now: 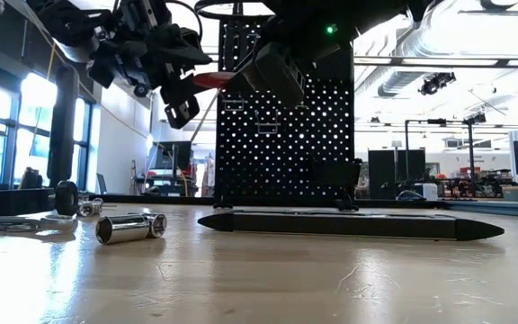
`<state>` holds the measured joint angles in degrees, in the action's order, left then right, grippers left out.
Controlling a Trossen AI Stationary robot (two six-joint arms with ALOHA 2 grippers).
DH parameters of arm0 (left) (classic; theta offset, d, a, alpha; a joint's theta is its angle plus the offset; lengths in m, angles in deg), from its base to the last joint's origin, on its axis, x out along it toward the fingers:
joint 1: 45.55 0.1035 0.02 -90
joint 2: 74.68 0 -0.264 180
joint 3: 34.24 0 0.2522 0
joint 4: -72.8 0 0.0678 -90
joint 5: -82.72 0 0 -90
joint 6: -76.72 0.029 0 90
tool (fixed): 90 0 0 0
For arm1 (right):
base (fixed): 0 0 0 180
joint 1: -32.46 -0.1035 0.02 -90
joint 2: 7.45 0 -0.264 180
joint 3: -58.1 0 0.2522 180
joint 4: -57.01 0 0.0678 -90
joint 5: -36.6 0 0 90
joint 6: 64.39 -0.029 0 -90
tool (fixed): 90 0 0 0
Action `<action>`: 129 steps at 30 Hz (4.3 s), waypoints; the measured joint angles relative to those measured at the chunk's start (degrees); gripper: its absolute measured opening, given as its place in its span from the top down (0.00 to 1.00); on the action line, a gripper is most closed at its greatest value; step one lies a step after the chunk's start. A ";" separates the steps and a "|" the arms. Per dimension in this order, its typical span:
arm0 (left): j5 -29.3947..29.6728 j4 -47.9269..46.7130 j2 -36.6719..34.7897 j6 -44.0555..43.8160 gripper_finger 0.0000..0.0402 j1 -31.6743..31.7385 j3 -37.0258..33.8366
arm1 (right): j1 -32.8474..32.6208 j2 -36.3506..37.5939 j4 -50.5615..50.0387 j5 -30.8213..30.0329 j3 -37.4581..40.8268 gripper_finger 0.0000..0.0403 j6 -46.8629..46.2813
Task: Hang tools onto peg board
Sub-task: Hang the allen wrench on the peg board
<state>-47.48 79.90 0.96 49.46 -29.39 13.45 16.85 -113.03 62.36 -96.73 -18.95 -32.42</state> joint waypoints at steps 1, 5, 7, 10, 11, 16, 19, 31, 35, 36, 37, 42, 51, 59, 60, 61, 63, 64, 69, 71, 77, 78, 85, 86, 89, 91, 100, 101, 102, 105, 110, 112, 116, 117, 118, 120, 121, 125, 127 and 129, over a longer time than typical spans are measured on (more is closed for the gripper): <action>-0.01 -0.01 0.00 -0.08 0.66 0.00 0.00 | 0.01 0.01 0.00 0.01 0.00 0.76 0.00; -0.01 -0.04 0.00 -0.56 0.71 0.00 0.00 | -0.02 0.00 0.02 0.08 -0.02 0.76 -0.01; 0.01 -0.07 0.00 -0.56 0.74 0.02 0.00 | -0.02 0.01 0.04 0.14 -0.04 0.76 -0.01; 0.03 0.01 0.04 -0.53 0.79 0.02 0.00 | -0.02 0.02 0.07 0.28 -0.07 0.76 -0.01; 0.03 0.11 0.04 -0.53 0.81 0.02 0.00 | -0.02 0.02 0.07 0.28 -0.07 0.76 -0.01; -0.25 0.84 0.07 -0.55 0.87 -0.02 0.00 | -0.09 0.04 0.20 0.00 -0.07 0.76 -0.02; -0.29 0.92 0.07 -0.05 0.89 -0.02 0.00 | -0.09 0.04 0.15 -0.09 -0.07 0.76 -0.03; -0.30 2.60 0.07 2.55 0.90 -0.01 0.02 | -0.97 0.04 0.20 -4.35 -0.20 0.73 0.06; -2.77 4.63 -0.11 2.81 0.91 0.25 0.09 | -1.64 0.01 -1.30 -11.47 -0.01 0.69 0.10; -3.18 5.42 -0.13 2.83 0.91 0.20 0.16 | -1.78 -0.10 -1.55 -12.98 0.00 0.67 0.05; -3.31 6.05 -0.11 2.82 0.91 0.31 0.17 | -1.84 -0.13 -2.14 -15.02 0.01 0.66 0.04; -1.79 5.86 -0.33 4.81 0.91 0.59 1.18 | -3.47 1.16 -6.10 -22.67 0.02 0.62 -2.53; 0.00 1.66 -0.35 9.07 0.91 1.15 4.43 | -6.04 5.79 -11.70 -28.34 0.02 0.61 -7.51; 2.24 -0.41 -0.37 11.85 0.91 1.25 5.01 | -8.79 8.49 -14.11 -33.26 0.00 0.61 -7.73; 2.54 -0.43 -0.37 12.10 0.91 1.25 5.01 | -9.08 8.73 -14.53 -33.56 0.00 0.61 -8.08; 2.99 -0.30 -0.37 12.55 0.91 1.25 5.01 | -9.37 8.98 -15.30 -33.79 0.00 0.61 -8.94; 3.75 -0.36 -0.61 13.66 0.91 1.25 5.01 | -10.02 9.62 -18.20 -33.86 0.00 0.61 -11.90; 4.69 -0.02 -0.69 14.44 0.91 1.25 5.01 | -10.37 9.96 -19.72 -34.12 0.00 0.61 -13.89; 8.93 0.82 -1.98 19.23 0.91 1.25 5.30 | -12.55 10.49 -30.48 -34.49 -0.02 0.61 -25.84; 10.52 1.47 -2.03 21.62 0.91 0.96 6.41 | -13.28 10.49 -35.39 -33.62 -0.02 0.61 -32.50; 18.50 0.84 -2.10 30.83 0.91 -0.97 10.93 | -15.20 10.49 -51.91 -27.99 -0.02 0.61 -55.40; 19.62 0.53 -2.10 32.49 0.91 -1.20 11.69 | -15.52 10.49 -54.51 -26.77 -0.02 0.61 -58.84; 30.49 -0.16 -2.08 44.54 0.91 -1.73 17.87 | -16.80 10.45 -64.64 -22.09 0.84 0.61 -74.75; 32.59 -0.24 -2.08 46.73 0.91 -1.73 18.80 | -16.96 10.45 -64.50 -22.08 1.22 0.61 -75.41; 38.81 -0.66 -2.08 53.14 0.91 -1.73 21.47 | -17.18 10.45 -64.34 -21.96 2.57 0.61 -77.05; 42.02 -0.95 -2.08 56.46 0.91 -1.70 23.18 | -17.18 10.45 -64.27 -21.53 3.55 0.61 -78.47; 48.35 -9.09 0.90 60.38 0.91 1.26 33.32 | -16.78 10.43 -58.94 -22.01 7.43 0.61 -78.53; 48.36 -10.56 1.60 60.26 0.91 1.79 34.70 | -16.60 10.43 -57.89 -22.01 7.67 0.61 -77.88; 48.29 -12.00 2.46 59.79 0.91 2.33 36.10 | -16.45 10.43 -56.85 -22.01 7.83 0.61 -77.05; 48.17 -15.30 4.99 58.70 0.91 3.67 39.78 | -16.20 10.43 -54.73 -22.00 7.91 0.61 -75.23; 48.35 -19.43 8.01 58.59 0.91 4.36 44.54 | -16.20 10.43 -52.73 -22.22 7.91 0.61 -72.97; 48.69 -20.96 8.79 58.24 0.91 4.49 46.26 | -16.20 10.40 -52.72 -22.12 7.91 0.61 -72.96; 49.89 -23.07 9.59 57.76 0.91 4.90 47.19 | -16.20 10.40 -52.72 -21.94 7.91 0.61 -72.88; 50.17 -23.29 9.60 57.39 0.91 4.99 47.19 | -16.20 10.40 -52.70 -21.92 7.91 0.61 -72.88; 50.41 -23.46 9.58 57.17 0.91 5.15 47.19 | -16.20 10.40 -52.72 -21.92 7.91 0.61 -72.78; 50.73 -23.99 9.53 56.44 0.91 5.45 47.21 | -16.20 10.40 -52.70 -21.90 7.91 0.61 -72.40; 50.77 -24.42 9.53 56.23 0.91 5.68 47.21 | -16.20 10.40 -52.70 -21.90 7.91 0.61 -72.41; 51.05 -25.80 9.53 55.11 0.91 6.74 47.21 | -16.20 10.38 -52.69 -21.90 7.91 0.61 -72.00; 51.06 -26.05 9.53 54.37 0.91 7.26 47.21 | -16.20 10.38 -52.68 -21.90 7.91 0.61 -72.00; 51.13 -26.64 9.53 53.52 0.91 7.84 47.21 | -16.20 10.38 -52.63 -21.88 7.91 0.61 -72.00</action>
<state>3.65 53.25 10.49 102.98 -21.55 60.66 0.65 -102.65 9.74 -118.61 -11.04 -104.42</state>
